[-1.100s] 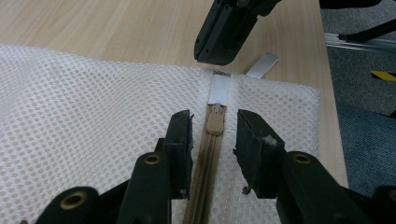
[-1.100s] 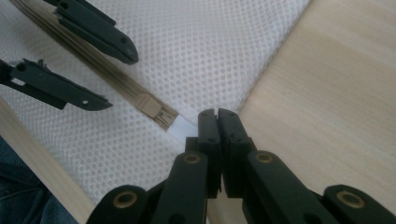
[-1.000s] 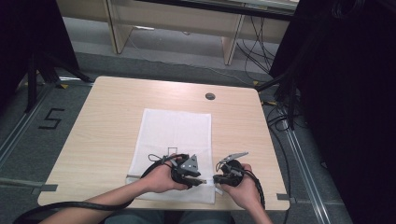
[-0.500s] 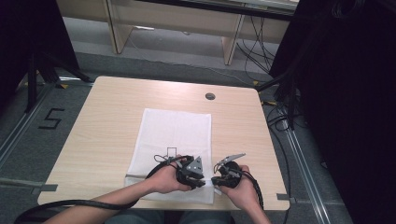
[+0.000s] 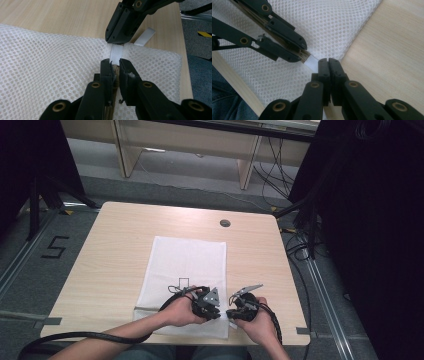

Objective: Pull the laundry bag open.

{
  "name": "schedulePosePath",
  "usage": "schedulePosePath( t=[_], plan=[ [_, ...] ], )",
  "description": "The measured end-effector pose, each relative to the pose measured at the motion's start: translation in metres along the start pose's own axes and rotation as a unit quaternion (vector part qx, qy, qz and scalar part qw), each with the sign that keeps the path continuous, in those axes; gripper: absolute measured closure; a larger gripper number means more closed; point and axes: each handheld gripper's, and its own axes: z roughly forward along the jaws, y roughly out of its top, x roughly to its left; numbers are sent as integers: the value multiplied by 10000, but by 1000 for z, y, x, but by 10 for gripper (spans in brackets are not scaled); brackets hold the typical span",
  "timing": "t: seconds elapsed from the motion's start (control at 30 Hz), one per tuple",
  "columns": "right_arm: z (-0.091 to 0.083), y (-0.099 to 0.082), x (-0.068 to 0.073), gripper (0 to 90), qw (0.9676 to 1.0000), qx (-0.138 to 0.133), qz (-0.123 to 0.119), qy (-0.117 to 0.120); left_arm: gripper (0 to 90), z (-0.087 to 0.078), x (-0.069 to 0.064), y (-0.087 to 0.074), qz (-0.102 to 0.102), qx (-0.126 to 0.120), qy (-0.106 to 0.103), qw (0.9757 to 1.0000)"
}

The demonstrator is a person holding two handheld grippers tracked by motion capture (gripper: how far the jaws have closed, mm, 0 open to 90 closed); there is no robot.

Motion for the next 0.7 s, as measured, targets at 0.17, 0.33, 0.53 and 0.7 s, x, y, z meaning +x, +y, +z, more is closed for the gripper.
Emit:
schedulePosePath(
  t=[0.17, 0.33, 0.53, 0.7],
  plan=[
    [-1, 1, -2, 879, 10000, -78, -50, 22, 814, -1, -1, 4, 124, 98, 30, 9999],
    [-4, 3, -1, 882, 9998, -183, -45, 4, 816, 1, -1, 5, 36, -22, -66, 10000],
    [-1, 2, 1, 884, 9999, -55, 148, 32, 817, 1, -2, 3, -28, -48, -54, 10000],
    [-1, 2, 0, 884, 9999, -100, 66, 88, 817, 0, -1, 6, 81, -23, -42, 10000]
  ],
)
